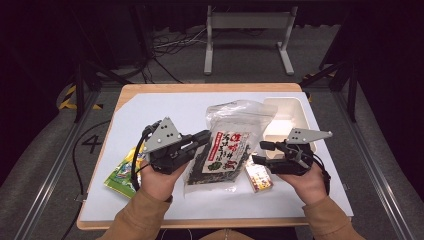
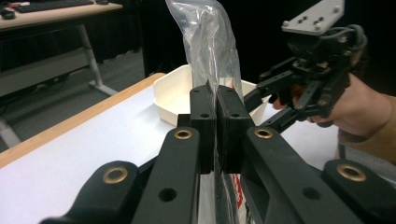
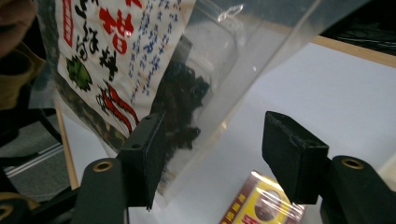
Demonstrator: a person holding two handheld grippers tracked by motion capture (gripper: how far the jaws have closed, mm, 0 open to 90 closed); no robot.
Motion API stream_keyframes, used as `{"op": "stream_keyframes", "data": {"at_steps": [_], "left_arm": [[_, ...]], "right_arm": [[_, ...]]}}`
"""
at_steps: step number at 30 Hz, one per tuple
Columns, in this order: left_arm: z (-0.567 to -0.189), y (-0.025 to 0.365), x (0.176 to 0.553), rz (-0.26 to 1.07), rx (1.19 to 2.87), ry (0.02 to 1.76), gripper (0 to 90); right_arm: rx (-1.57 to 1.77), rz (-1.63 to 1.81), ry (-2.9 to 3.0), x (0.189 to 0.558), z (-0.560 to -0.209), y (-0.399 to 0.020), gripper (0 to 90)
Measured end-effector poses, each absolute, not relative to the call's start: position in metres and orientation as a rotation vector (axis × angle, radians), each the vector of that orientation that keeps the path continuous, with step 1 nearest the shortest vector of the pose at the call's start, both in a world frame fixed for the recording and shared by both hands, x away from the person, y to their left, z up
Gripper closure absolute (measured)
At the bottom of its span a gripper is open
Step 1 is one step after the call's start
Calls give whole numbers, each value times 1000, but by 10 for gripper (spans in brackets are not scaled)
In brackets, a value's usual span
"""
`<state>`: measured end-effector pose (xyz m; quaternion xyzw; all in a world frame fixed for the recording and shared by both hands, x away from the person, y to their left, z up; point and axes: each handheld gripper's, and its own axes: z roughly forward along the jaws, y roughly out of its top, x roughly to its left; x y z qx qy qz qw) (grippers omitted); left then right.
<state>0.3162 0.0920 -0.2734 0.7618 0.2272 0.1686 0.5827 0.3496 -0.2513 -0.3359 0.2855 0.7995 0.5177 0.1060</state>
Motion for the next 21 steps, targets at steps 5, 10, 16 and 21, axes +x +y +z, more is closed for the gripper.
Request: {"op": "stream_keyframes", "data": {"at_steps": [5,10,16,21], "left_arm": [[-274,95,316,375,1757,512,871],[-274,95,316,364,1749,500,871],[-275,96,316,347,1733,486,870],[-274,100,316,349,1724,484,869]], "right_arm": [[818,1635,2360,357,-331,-249,363],[795,1695,2363,360,-329,-248,359],[764,1692,2358,358,-324,-244,463],[785,1666,2352,354,-316,-246,658]]}}
